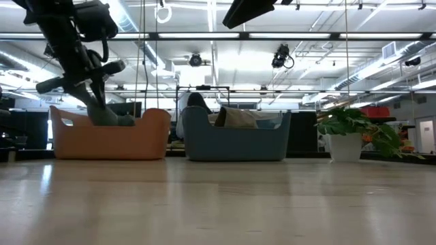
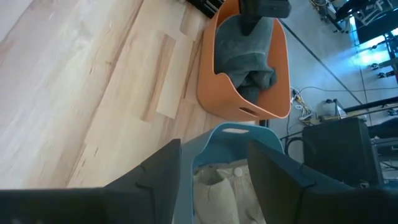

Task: Pick & Place hat
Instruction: Put the top gray cap into the orange bin

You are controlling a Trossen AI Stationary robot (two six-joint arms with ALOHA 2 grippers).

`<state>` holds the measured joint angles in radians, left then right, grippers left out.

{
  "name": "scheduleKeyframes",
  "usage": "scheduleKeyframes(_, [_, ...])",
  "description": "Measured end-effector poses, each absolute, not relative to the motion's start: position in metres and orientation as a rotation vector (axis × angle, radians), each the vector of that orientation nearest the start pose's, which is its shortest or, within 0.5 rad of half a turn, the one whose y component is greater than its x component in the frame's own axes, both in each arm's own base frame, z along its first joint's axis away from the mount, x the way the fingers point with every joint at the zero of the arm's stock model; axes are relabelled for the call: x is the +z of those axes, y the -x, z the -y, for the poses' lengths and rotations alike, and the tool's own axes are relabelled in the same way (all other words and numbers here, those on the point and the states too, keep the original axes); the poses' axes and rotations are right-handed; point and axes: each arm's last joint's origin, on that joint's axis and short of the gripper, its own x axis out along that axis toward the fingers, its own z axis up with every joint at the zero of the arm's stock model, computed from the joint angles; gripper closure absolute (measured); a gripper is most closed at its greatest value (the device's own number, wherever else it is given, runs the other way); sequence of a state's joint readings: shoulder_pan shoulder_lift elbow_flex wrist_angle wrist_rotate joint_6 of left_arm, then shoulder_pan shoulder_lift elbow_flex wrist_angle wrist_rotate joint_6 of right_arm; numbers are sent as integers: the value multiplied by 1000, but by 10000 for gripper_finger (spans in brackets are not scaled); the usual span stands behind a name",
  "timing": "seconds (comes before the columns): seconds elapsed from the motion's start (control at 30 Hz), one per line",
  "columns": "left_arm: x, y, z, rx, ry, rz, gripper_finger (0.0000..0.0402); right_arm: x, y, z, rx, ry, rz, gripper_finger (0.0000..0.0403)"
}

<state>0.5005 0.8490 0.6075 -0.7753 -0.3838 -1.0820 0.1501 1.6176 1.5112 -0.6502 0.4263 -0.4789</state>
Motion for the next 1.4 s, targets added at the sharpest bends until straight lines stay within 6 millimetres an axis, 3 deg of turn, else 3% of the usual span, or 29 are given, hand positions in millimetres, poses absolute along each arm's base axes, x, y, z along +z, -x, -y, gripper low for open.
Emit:
scheduleKeyframes(0.3, [220,-114,-77,1255,1014,-710,228,336,-349,-41,-85,671,-784,215])
scheduleKeyframes(0.47, [250,-107,-74,1312,976,-747,206,336,-349,-41,-85,671,-784,215])
scheduleKeyframes(0.73, [302,-106,-76,1284,913,-613,208,336,-349,-41,-76,688,-787,215])
scheduleKeyframes(0.9, [298,-114,-80,1243,937,-539,245,336,-349,-41,-74,695,-787,215])
scheduleKeyframes(1.17, [262,-138,-79,979,1084,-628,386,336,-349,-41,-73,696,-787,215])
scheduleKeyframes(1.4, [249,-152,-71,932,1036,-784,398,336,-349,-41,-74,696,-787,215])
